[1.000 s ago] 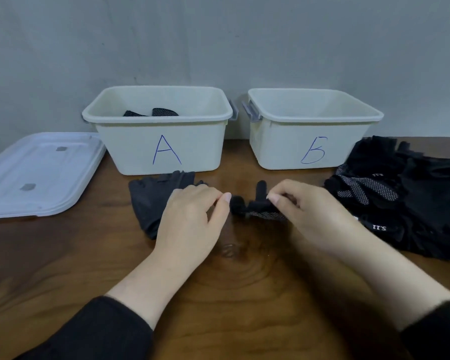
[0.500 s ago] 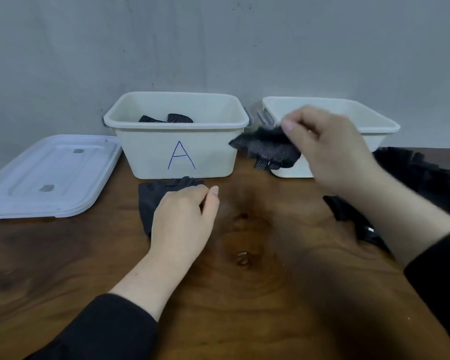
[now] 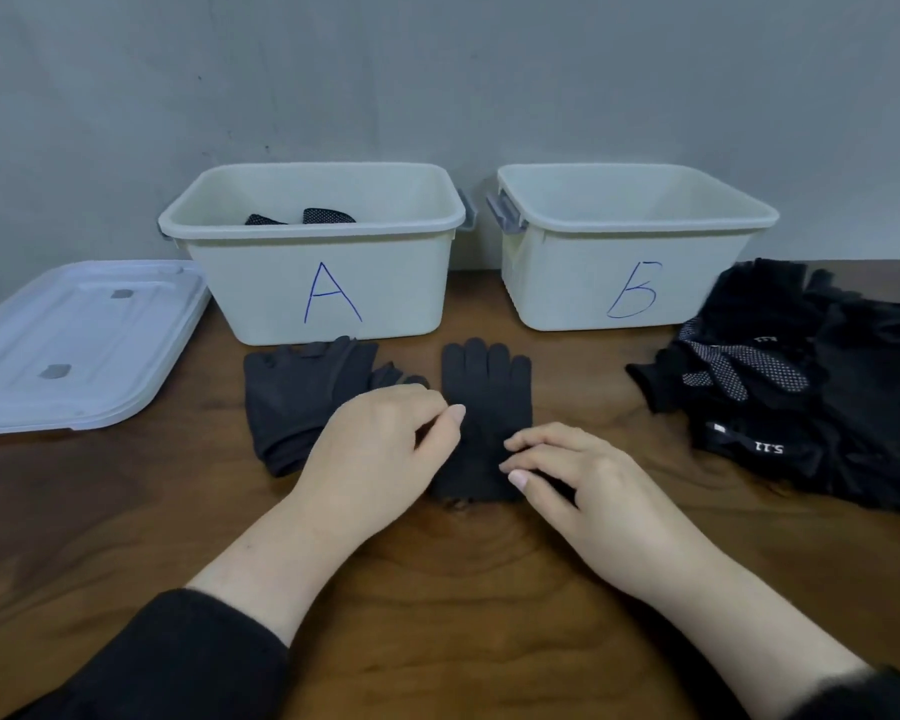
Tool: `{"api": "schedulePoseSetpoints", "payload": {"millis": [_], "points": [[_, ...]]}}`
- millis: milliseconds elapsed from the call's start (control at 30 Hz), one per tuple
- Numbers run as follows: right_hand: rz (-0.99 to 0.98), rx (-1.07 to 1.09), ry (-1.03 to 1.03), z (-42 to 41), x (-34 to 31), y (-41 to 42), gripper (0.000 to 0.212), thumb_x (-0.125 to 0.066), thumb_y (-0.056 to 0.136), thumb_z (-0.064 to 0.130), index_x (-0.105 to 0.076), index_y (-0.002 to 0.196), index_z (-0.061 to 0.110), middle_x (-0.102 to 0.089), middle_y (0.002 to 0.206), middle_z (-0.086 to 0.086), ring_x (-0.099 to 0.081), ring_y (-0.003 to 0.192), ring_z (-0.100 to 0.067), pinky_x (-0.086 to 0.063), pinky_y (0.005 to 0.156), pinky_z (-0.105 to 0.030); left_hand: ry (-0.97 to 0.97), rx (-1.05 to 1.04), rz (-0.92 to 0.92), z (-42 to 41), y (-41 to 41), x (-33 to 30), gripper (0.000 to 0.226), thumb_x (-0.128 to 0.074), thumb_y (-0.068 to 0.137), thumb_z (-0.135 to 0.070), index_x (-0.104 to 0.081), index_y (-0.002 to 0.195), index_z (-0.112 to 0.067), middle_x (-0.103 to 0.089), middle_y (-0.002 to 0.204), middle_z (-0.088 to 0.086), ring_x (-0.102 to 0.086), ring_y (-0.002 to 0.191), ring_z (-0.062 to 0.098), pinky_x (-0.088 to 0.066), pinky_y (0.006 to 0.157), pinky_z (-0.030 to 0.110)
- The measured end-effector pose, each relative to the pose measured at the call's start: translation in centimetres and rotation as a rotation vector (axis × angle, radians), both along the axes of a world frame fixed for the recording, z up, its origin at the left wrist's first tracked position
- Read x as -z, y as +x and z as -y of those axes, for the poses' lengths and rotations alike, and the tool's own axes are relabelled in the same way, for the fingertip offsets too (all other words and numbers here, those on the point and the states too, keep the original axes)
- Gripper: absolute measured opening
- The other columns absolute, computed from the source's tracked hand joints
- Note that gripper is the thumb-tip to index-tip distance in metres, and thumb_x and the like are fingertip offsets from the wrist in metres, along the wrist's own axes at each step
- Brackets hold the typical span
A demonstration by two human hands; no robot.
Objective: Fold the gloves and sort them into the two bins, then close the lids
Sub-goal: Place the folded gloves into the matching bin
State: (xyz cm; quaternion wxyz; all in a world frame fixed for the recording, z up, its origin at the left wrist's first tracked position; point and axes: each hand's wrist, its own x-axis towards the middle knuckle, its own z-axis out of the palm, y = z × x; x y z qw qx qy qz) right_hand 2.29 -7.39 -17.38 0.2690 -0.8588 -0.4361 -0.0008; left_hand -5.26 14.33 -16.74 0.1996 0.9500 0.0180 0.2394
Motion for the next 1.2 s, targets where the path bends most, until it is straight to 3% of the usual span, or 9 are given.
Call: {"api": "schedulePoseSetpoints", "payload": {"millis": [67, 267, 567, 633, 767, 833, 1000, 1133, 1200], "points": [[0.011, -0.005, 0.000, 0.1, 0.1, 0.0, 0.024, -0.055, 0.101, 0.036, -0.074, 0.116, 0.032, -0.059, 0.126, 0.024, -0.049, 0.121, 0.007, -0.032, 0.104, -0.007, 0.054, 0.026, -0.112, 0.0, 0.2, 0.3, 0.053, -0.029, 0.096, -0.055, -0.060, 0.070, -0.022, -0.055, 0.068, -0.007, -0.053, 0.069, 0.010, -0.047, 0.069, 0.033], [0.070, -0.003, 0.068, 0.1, 0.2, 0.2, 0.023, -0.053, 0.103, 0.033, -0.074, 0.109, 0.026, -0.064, 0.113, 0.019, -0.055, 0.110, -0.001, -0.044, 0.099, -0.026, 0.100, 0.083, -0.063, 0.9, 0.2, 0.2, 0.045, -0.036, 0.099, -0.051, -0.073, 0.089, -0.028, -0.064, 0.077, -0.015, -0.055, 0.076, 0.006, -0.047, 0.087, 0.035], [0.259, 0.267, 0.232, 3.7, -0.9, 3.9, 0.013, -0.062, 0.097, 0.026, -0.071, 0.103, 0.019, -0.066, 0.104, 0.009, -0.061, 0.097, -0.015, -0.052, 0.085, -0.043, 0.068, 0.033, 0.053, 6.0, 2.1, 0.4, 0.042, -0.035, 0.100, -0.047, -0.073, 0.096, -0.029, -0.065, 0.082, -0.017, -0.055, 0.078, 0.004, -0.047, 0.081, 0.033], [0.267, 0.372, 0.147, 5.0, -1.7, 5.8, 0.020, -0.065, 0.095, 0.033, -0.071, 0.106, 0.018, -0.067, 0.106, 0.006, -0.062, 0.098, -0.022, -0.051, 0.087, -0.046, 0.053, 0.062, 0.048, 7.2, 2.5, 0.3, 0.043, -0.033, 0.100, -0.047, -0.073, 0.098, -0.030, -0.065, 0.084, -0.017, -0.056, 0.079, 0.004, -0.047, 0.082, 0.031], [0.316, 0.541, -0.382, 5.4, -3.0, 8.6, 0.044, -0.052, 0.096, 0.060, -0.066, 0.119, 0.025, -0.060, 0.123, 0.005, -0.052, 0.119, -0.023, -0.031, 0.105, -0.043, 0.016, 0.089, 0.056, 8.0, 3.1, -0.1, 0.046, -0.031, 0.100, -0.048, -0.073, 0.099, -0.029, -0.065, 0.087, -0.018, -0.056, 0.082, 0.004, -0.046, 0.084, 0.028], [0.350, 0.585, -0.532, 5.0, -2.8, 9.6, 0.041, -0.049, 0.097, 0.059, -0.067, 0.113, 0.025, -0.060, 0.121, 0.004, -0.051, 0.119, -0.023, -0.027, 0.108, -0.046, -0.002, 0.087, 0.074, 7.6, 2.9, 0.0, 0.044, -0.033, 0.100, -0.047, -0.073, 0.098, -0.028, -0.064, 0.085, -0.018, -0.056, 0.081, 0.005, -0.047, 0.084, 0.028], [0.508, 0.580, -0.437, 4.8, -1.1, 11.0, 0.018, -0.060, 0.094, 0.025, -0.065, 0.077, 0.024, -0.060, 0.088, 0.007, -0.055, 0.090, -0.023, -0.031, 0.099, -0.046, -0.043, 0.035, 0.111, 6.2, 2.7, -0.2, 0.043, -0.035, 0.099, -0.046, -0.073, 0.097, -0.027, -0.066, 0.087, -0.017, -0.058, 0.083, 0.005, -0.041, 0.081, 0.020], [0.383, 0.605, -0.475, 4.9, -1.3, 11.3, 0.025, -0.053, 0.099, 0.049, -0.066, 0.093, 0.029, -0.061, 0.103, 0.010, -0.054, 0.109, -0.019, -0.023, 0.103, -0.046, -0.074, 0.063, 0.097, 6.5, 2.9, -0.2, 0.041, -0.036, 0.099, -0.047, -0.072, 0.097, -0.028, -0.066, 0.087, -0.017, -0.057, 0.085, 0.005, -0.041, 0.083, 0.019], [0.393, 0.588, -0.483, 4.9, -1.3, 11.0, 0.018, -0.054, 0.099, 0.042, -0.065, 0.094, 0.028, -0.061, 0.104, 0.009, -0.055, 0.108, -0.020, -0.026, 0.103, -0.047, -0.082, 0.086, 0.097, 6.7, 2.9, -0.1, 0.041, -0.036, 0.100, -0.046, -0.072, 0.097, -0.028, -0.065, 0.087, -0.018, -0.056, 0.084, 0.004, -0.043, 0.083, 0.021]]}}
